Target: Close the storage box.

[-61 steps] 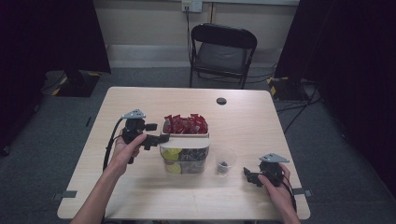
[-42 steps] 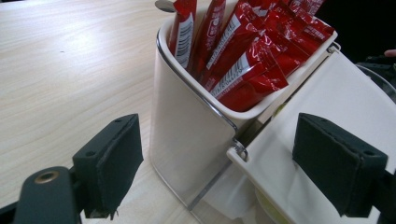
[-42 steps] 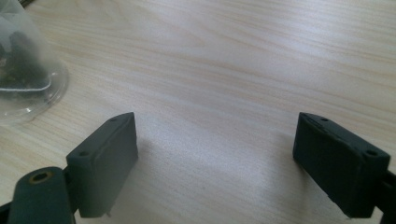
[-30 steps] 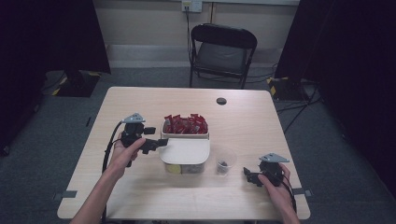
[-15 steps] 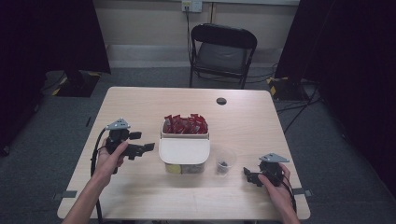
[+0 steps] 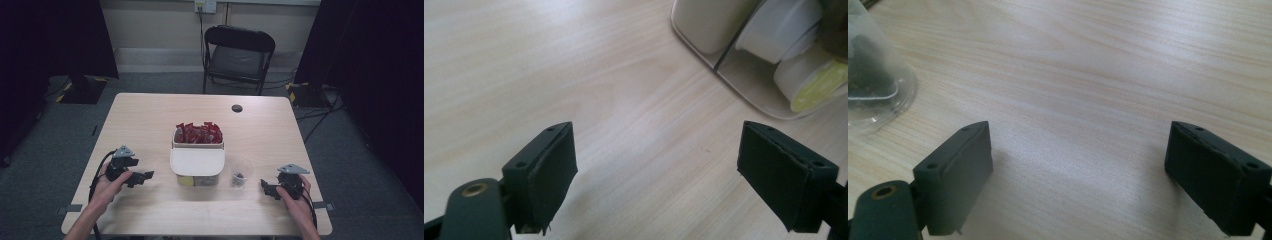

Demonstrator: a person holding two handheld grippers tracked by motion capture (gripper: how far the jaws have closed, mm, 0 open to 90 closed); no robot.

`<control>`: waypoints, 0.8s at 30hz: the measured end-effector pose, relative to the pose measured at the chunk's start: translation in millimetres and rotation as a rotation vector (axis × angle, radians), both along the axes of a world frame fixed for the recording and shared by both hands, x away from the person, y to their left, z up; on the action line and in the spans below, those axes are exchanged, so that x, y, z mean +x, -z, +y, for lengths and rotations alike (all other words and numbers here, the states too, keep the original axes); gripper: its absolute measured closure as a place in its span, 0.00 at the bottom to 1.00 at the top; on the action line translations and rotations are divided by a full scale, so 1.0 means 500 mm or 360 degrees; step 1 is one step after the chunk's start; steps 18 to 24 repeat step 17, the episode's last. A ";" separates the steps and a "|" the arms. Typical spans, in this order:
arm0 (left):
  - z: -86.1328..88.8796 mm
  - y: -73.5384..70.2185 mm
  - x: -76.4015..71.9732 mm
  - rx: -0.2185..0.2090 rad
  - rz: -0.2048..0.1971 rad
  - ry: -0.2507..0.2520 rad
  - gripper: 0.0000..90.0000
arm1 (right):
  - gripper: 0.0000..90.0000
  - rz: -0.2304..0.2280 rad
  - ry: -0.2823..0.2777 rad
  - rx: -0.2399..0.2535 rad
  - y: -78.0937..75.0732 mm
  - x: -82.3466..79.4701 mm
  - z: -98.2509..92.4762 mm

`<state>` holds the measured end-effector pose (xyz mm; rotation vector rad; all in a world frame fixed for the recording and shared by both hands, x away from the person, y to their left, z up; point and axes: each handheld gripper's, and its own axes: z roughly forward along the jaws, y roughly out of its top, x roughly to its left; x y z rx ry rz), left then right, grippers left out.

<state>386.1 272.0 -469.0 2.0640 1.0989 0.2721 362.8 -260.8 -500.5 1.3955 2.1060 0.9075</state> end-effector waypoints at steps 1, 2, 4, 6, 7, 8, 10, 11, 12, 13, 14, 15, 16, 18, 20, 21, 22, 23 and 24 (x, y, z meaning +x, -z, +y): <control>0.001 0.006 0.000 -0.0010 0.0017 -0.0014 0.18 | 0.12 0.0002 0.0002 -0.0002 0.000 0.000 0.000; 0.002 0.011 -0.003 -0.0004 0.0000 -0.0038 0.18 | 0.12 0.0003 0.0005 -0.0004 0.000 0.000 0.000; -0.003 0.029 -0.006 0.0044 0.0010 -0.0047 0.18 | 0.12 0.0003 0.0004 -0.0003 0.000 0.000 0.000; -0.006 0.046 -0.007 0.0093 0.0014 -0.0066 0.18 | 0.12 0.0004 0.0004 -0.0004 0.000 0.000 0.000; -0.007 0.051 -0.008 0.0091 -0.0026 -0.0088 0.17 | 0.12 0.0004 0.0005 -0.0003 0.000 0.000 0.000; -0.007 0.052 -0.008 0.0103 -0.0045 -0.0099 0.17 | 0.12 0.0003 0.0004 -0.0003 0.000 0.000 0.000; -0.005 0.054 -0.006 0.0107 -0.0056 -0.0107 0.17 | 0.12 0.0004 0.0004 -0.0004 0.000 0.000 0.000; -0.004 0.055 -0.005 0.0125 -0.0077 -0.0121 0.17 | 0.12 0.0003 0.0004 -0.0004 0.000 0.000 0.000; -0.006 0.059 -0.005 0.0161 -0.0112 -0.0117 0.17 | 0.12 0.0004 0.0004 -0.0003 0.000 0.000 0.000; -0.008 0.062 -0.007 0.0205 -0.0149 -0.0109 0.17 | 0.12 0.0003 0.0004 -0.0003 0.000 0.000 0.000; -0.007 0.066 -0.006 0.0190 -0.0170 -0.0111 0.14 | 0.12 0.0003 0.0004 -0.0003 0.000 0.000 0.000; -0.008 0.066 -0.006 0.0192 -0.0168 -0.0115 0.13 | 0.12 0.0002 0.0005 -0.0003 0.000 0.000 0.000; -0.008 0.066 -0.006 0.0198 -0.0166 -0.0114 0.13 | 0.12 0.0003 0.0005 -0.0003 0.000 0.000 0.000; -0.008 0.066 -0.005 0.0196 -0.0164 -0.0113 0.12 | 0.12 0.0003 0.0006 -0.0004 0.000 0.000 0.000; -0.008 0.066 -0.005 0.0196 -0.0164 -0.0113 0.12 | 0.12 0.0003 0.0006 -0.0004 0.000 0.000 0.000; -0.008 0.066 -0.005 0.0196 -0.0164 -0.0113 0.12 | 0.12 0.0003 0.0006 -0.0004 0.000 0.000 0.000; -0.008 0.066 -0.005 0.0196 -0.0164 -0.0113 0.12 | 0.12 0.0003 0.0006 -0.0004 0.000 0.000 0.000; -0.008 0.066 -0.005 0.0196 -0.0164 -0.0113 0.12 | 0.12 0.0003 0.0006 -0.0004 0.000 0.000 0.000; -0.008 0.066 -0.005 0.0196 -0.0164 -0.0113 0.12 | 0.12 0.0003 0.0006 -0.0004 0.000 0.000 0.000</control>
